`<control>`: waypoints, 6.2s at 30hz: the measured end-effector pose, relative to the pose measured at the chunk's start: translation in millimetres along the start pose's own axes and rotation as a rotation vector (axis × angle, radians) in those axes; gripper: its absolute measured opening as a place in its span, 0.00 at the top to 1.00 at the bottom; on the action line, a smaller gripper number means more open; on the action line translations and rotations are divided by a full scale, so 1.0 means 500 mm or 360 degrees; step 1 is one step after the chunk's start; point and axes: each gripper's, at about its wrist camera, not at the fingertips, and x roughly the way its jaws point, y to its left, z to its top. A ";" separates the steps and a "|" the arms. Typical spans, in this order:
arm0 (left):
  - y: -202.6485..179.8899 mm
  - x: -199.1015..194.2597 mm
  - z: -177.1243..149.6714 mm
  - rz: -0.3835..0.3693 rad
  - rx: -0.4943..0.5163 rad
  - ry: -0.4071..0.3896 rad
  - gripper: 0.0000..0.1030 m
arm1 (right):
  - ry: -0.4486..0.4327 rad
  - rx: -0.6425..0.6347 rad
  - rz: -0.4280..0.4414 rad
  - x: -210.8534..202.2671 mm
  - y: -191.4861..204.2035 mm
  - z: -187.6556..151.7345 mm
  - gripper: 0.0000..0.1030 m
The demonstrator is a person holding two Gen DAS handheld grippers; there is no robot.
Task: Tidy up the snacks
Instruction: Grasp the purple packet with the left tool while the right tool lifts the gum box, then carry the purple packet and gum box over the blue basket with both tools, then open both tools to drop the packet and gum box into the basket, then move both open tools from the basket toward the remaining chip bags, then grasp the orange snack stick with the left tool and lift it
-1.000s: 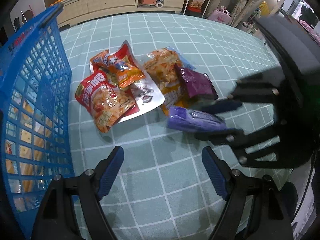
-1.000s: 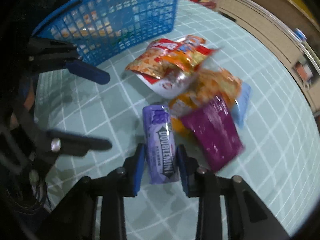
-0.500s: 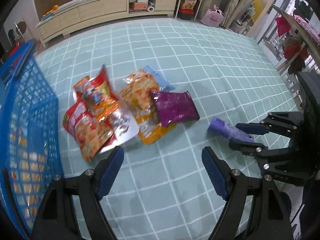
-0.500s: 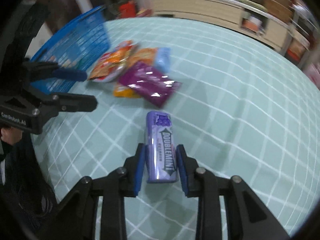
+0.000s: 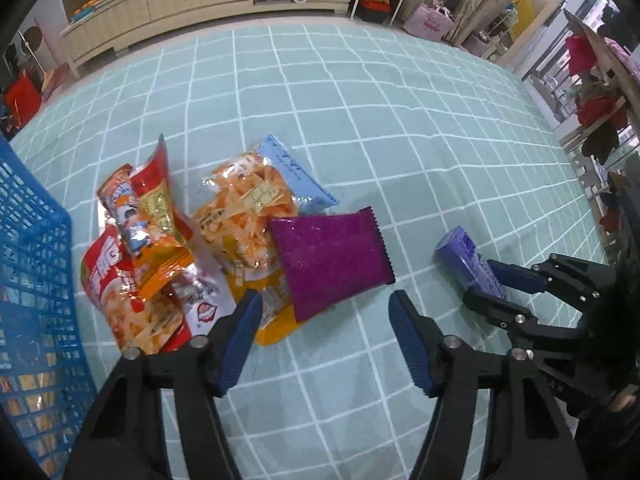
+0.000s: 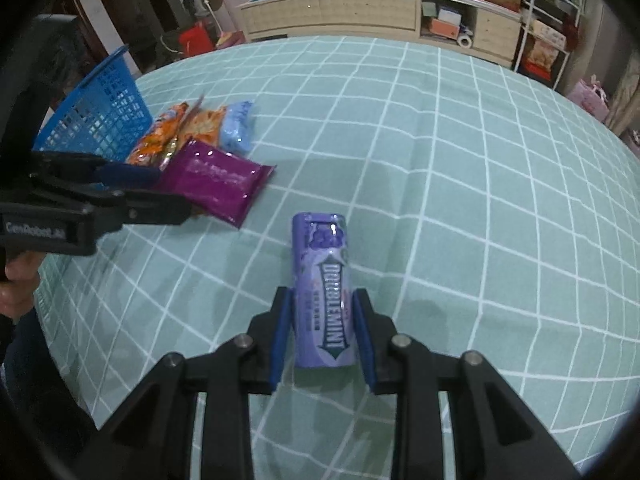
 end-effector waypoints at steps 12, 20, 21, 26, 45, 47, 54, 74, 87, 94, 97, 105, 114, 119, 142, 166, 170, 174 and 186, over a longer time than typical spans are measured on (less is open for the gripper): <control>0.002 0.042 0.031 -0.0115 -0.0071 0.0053 0.76 | 0.0028 -0.0034 -0.0087 0.018 0.011 0.024 0.66; -0.062 0.015 0.032 -0.0141 0.0072 -0.0020 0.91 | 0.0031 -0.0002 -0.0089 0.024 0.009 0.034 0.66; -0.071 0.012 0.029 -0.0138 0.0090 -0.0029 0.91 | 0.0030 0.0000 -0.0090 0.023 0.010 0.034 0.66; -0.090 -0.002 0.015 -0.0116 0.0138 -0.0057 0.92 | 0.0019 0.0112 0.0027 0.011 0.004 0.025 0.67; -0.034 -0.188 -0.077 -0.0103 0.0175 -0.0291 0.92 | -0.0201 0.0120 -0.0006 -0.204 0.145 0.027 0.67; -0.024 -0.221 -0.088 -0.0096 0.0180 -0.0340 0.92 | -0.0232 0.0129 -0.0028 -0.227 0.165 0.031 0.67; 0.015 -0.336 -0.136 -0.0063 0.0238 -0.0490 0.92 | -0.0358 0.0190 -0.0060 -0.296 0.262 0.030 0.67; 0.241 -0.493 -0.205 0.0135 0.0106 -0.0670 0.92 | -0.0508 0.0032 0.0135 -0.314 0.505 0.120 0.67; 0.341 -0.434 -0.172 0.0191 0.0051 -0.0590 0.94 | -0.0258 -0.0121 0.0155 -0.163 0.593 0.212 0.67; 0.385 -0.385 -0.146 0.0187 0.0016 -0.0524 0.94 | -0.0169 -0.0158 0.0125 -0.096 0.604 0.239 0.67; 0.389 -0.373 -0.144 0.0175 0.0022 -0.0509 0.94 | -0.0141 -0.0157 0.0111 -0.078 0.597 0.241 0.66; 0.396 -0.357 -0.130 0.0226 0.0048 -0.0489 0.93 | -0.0148 -0.0176 0.0106 -0.066 0.588 0.250 0.66; 0.392 -0.391 -0.151 0.0280 0.0011 -0.0535 0.43 | -0.0264 -0.0162 0.0043 -0.128 0.540 0.244 0.20; 0.336 -0.423 -0.151 0.0285 0.0100 -0.0587 0.31 | -0.0308 -0.0111 -0.0006 -0.178 0.481 0.234 0.16; 0.071 -0.301 -0.037 0.0220 0.0078 -0.0422 0.22 | -0.0257 0.0098 -0.0110 -0.224 0.182 0.172 0.15; 0.048 -0.049 0.064 0.0456 -0.0214 -0.0214 0.52 | -0.0082 0.0212 -0.0113 -0.049 0.054 0.186 0.15; 0.067 -0.018 0.061 0.0541 -0.0247 -0.0210 0.55 | -0.0089 0.0200 -0.0105 -0.026 0.050 0.183 0.15; 0.088 0.001 0.064 0.0551 -0.0307 -0.0189 0.57 | -0.0081 0.0201 -0.0078 -0.005 0.048 0.184 0.15; 0.144 0.062 0.087 0.0529 -0.0309 -0.0097 0.85 | -0.0110 0.0254 -0.0018 0.000 0.042 0.169 0.15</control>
